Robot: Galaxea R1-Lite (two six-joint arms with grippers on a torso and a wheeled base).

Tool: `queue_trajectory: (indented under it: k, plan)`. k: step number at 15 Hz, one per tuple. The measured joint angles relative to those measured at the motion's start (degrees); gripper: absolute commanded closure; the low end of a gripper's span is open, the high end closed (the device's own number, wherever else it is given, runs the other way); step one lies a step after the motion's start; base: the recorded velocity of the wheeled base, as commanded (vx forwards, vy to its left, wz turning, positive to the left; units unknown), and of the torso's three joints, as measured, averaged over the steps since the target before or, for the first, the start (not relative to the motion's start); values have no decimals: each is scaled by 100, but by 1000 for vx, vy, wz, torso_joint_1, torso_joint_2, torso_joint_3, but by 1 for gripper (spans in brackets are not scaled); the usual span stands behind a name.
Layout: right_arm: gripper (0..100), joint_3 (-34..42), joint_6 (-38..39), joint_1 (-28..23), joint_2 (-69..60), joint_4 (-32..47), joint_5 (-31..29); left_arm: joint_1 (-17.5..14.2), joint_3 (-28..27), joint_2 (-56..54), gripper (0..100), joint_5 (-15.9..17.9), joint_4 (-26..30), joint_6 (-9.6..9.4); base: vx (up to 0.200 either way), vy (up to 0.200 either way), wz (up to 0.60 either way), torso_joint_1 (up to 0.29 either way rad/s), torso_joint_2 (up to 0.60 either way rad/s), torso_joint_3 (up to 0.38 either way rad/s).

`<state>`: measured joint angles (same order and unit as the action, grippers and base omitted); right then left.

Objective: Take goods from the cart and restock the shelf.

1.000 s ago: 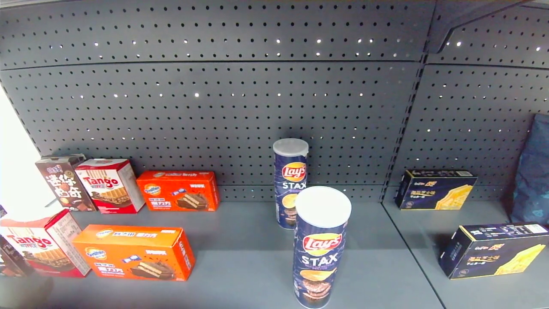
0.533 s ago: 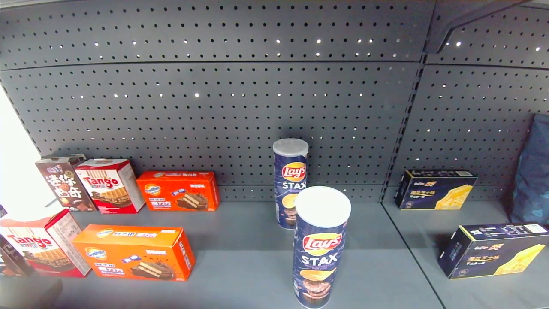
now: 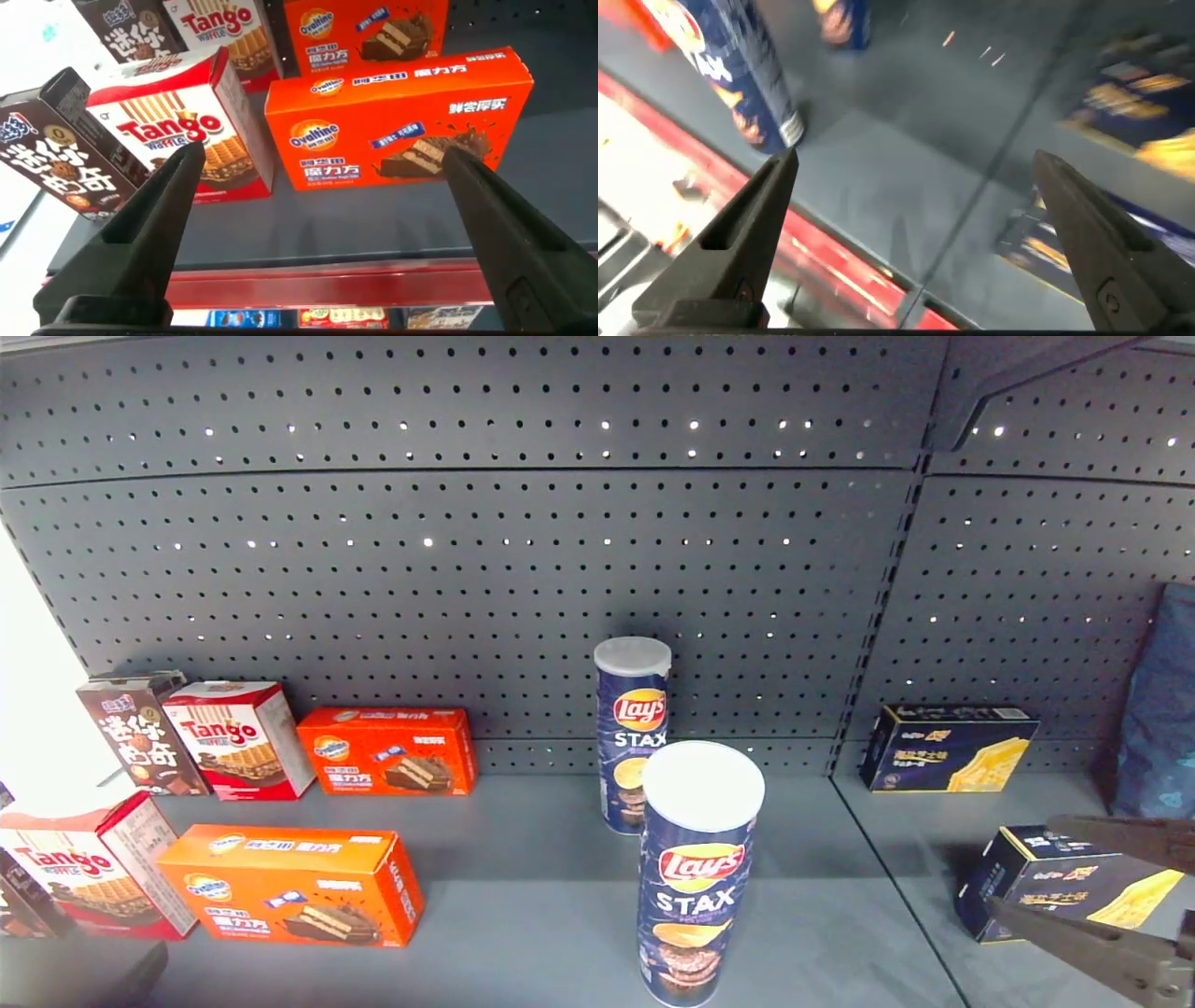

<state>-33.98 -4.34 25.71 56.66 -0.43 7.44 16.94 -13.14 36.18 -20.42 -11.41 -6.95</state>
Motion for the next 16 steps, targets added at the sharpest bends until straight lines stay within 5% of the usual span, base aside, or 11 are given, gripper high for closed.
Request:
queue_trajectory:
  k: [8,16]
  plan:
    - [0,0,243,1292,1712,-846,-880,-9,-46,34,0,-2,0,-9,0,0,0,0,0,0]
    - [0,-56,243,1492,2314,-855,-1184,0,-107,41,0,1,-7,-9,0,0,0,0,0,0]
